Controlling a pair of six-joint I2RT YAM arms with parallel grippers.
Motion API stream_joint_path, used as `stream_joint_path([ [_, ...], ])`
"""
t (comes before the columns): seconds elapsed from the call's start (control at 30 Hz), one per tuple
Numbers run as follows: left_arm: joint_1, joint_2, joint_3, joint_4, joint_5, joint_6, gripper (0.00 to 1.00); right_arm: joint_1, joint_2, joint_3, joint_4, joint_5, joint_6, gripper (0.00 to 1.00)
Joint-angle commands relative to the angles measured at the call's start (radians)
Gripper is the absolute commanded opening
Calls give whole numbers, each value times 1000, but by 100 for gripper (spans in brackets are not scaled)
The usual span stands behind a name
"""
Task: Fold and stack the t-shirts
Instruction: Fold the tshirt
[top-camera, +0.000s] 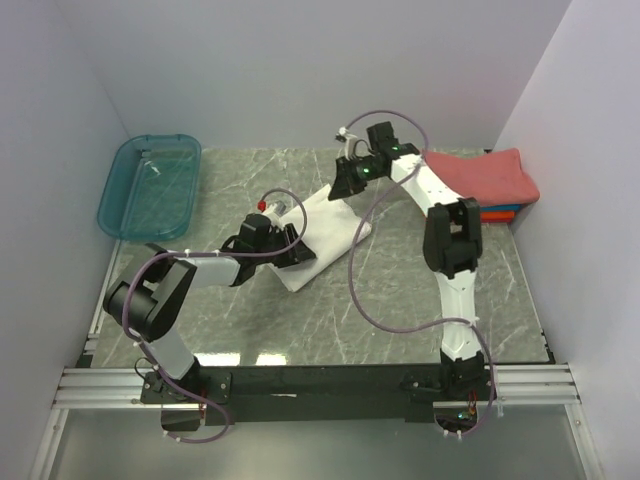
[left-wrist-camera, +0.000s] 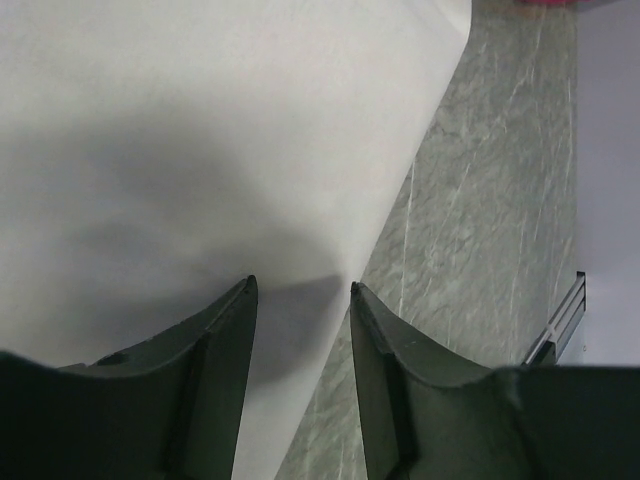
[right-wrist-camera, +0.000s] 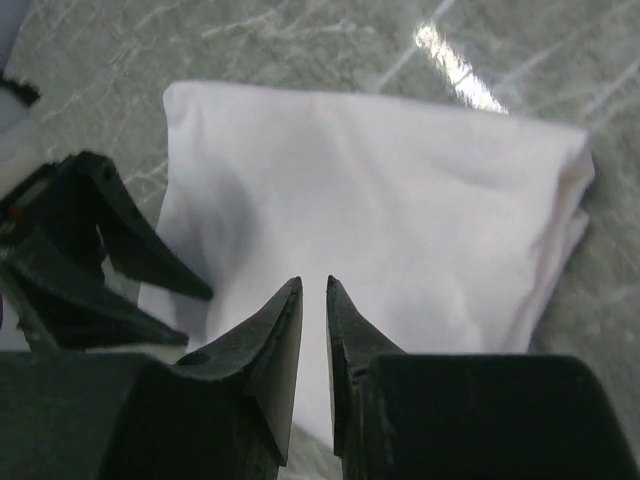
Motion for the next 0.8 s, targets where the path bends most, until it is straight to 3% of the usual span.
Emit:
stream_joint_path([
  [0.0, -9, -18, -2, 24, 17, 44, 48, 62, 132, 161, -65, 33, 80, 22],
  [0.13, -7, -10, -2, 12, 24, 60, 48, 86, 261, 334, -83, 215, 263, 15],
  [0.33, -9, -5, -28, 41, 41, 54, 48, 86, 263, 304, 9, 391, 376, 14],
  [0.77, -9, -18, -73, 48, 30, 60, 48, 14, 354, 428, 128, 525, 553, 15],
])
